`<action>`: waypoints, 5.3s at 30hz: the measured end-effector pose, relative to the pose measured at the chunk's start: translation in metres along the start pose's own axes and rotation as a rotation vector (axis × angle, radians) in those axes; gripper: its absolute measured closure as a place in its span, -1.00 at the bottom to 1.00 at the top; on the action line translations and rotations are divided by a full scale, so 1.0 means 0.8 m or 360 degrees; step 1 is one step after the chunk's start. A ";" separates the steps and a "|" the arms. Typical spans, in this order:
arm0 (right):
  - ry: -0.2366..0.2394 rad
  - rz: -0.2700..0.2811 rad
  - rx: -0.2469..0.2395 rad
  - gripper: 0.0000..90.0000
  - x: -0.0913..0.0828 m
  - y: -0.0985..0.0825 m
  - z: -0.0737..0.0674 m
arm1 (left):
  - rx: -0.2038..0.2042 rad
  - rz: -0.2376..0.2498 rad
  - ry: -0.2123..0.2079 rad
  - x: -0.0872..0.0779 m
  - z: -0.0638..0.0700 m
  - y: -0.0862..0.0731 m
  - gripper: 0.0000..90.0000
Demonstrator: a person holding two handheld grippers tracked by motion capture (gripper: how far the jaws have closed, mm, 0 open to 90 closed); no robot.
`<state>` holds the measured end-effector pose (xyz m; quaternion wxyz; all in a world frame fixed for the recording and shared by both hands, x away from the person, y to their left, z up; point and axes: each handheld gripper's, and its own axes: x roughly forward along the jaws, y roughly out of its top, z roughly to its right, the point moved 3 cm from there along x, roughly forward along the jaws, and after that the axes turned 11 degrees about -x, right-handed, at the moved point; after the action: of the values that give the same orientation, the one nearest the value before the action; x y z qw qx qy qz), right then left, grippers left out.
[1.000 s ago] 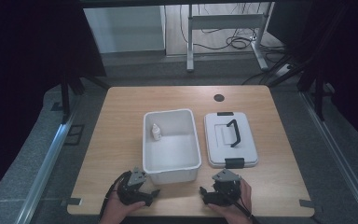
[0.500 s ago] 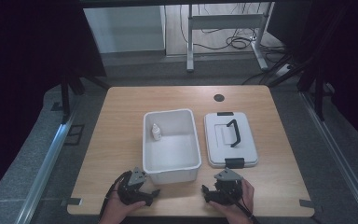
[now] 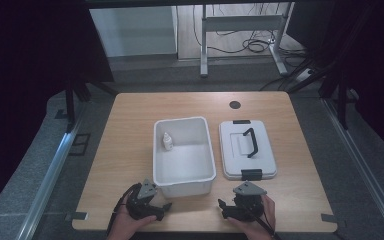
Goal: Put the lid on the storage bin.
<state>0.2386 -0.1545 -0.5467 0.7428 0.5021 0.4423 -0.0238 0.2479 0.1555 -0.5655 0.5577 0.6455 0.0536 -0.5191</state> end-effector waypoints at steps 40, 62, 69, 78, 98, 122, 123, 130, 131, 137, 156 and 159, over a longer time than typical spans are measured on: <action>-0.0087 -0.0067 0.0281 -0.49 -0.054 0.035 0.096 | 0.0001 -0.0002 0.0003 0.000 0.000 0.000 -0.74; -0.0177 -0.0209 0.0382 -0.47 -0.055 0.053 0.146 | 0.0000 -0.0002 0.0003 0.000 0.000 0.000 -0.74; -0.0172 -0.0233 0.0391 -0.46 -0.046 0.076 0.156 | 0.0001 -0.0003 0.0004 0.000 0.000 0.000 -0.74; -0.0131 -0.0302 0.0416 -0.46 -0.032 0.103 0.164 | 0.0000 -0.0003 0.0003 0.000 0.000 0.000 -0.74; -0.0065 -0.0400 0.0501 -0.43 -0.011 0.129 0.194 | -0.0002 -0.0002 0.0003 0.000 0.000 0.000 -0.74; 0.0047 -0.0570 0.0614 -0.11 0.027 0.141 0.226 | 0.0003 -0.0002 -0.0003 0.001 0.000 0.001 -0.74; 0.0045 -0.0572 0.0625 -0.10 0.030 0.142 0.229 | 0.0003 -0.0003 -0.0003 0.001 0.000 0.001 -0.74; 0.0045 -0.0570 0.0644 -0.08 0.038 0.144 0.240 | 0.0005 -0.0003 -0.0005 0.001 0.000 0.001 -0.74; 0.0045 -0.0579 0.0644 -0.06 0.040 0.144 0.241 | 0.0005 -0.0003 -0.0006 0.001 0.000 0.001 -0.74; 0.0052 -0.0588 0.0661 0.06 0.048 0.145 0.250 | 0.0005 -0.0002 -0.0006 0.001 0.000 0.001 -0.74; 0.0086 -0.0662 0.0676 0.51 0.074 0.141 0.271 | 0.0005 -0.0002 -0.0007 0.001 0.000 0.001 -0.74; 0.0096 -0.0718 0.0677 0.61 0.077 0.143 0.269 | 0.0007 -0.0001 -0.0010 0.001 0.000 0.002 -0.74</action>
<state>0.4674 -0.2380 -0.4832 0.5835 0.5360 0.5495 -0.2651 0.2492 0.1544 -0.5655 0.5562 0.6451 0.0509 -0.5214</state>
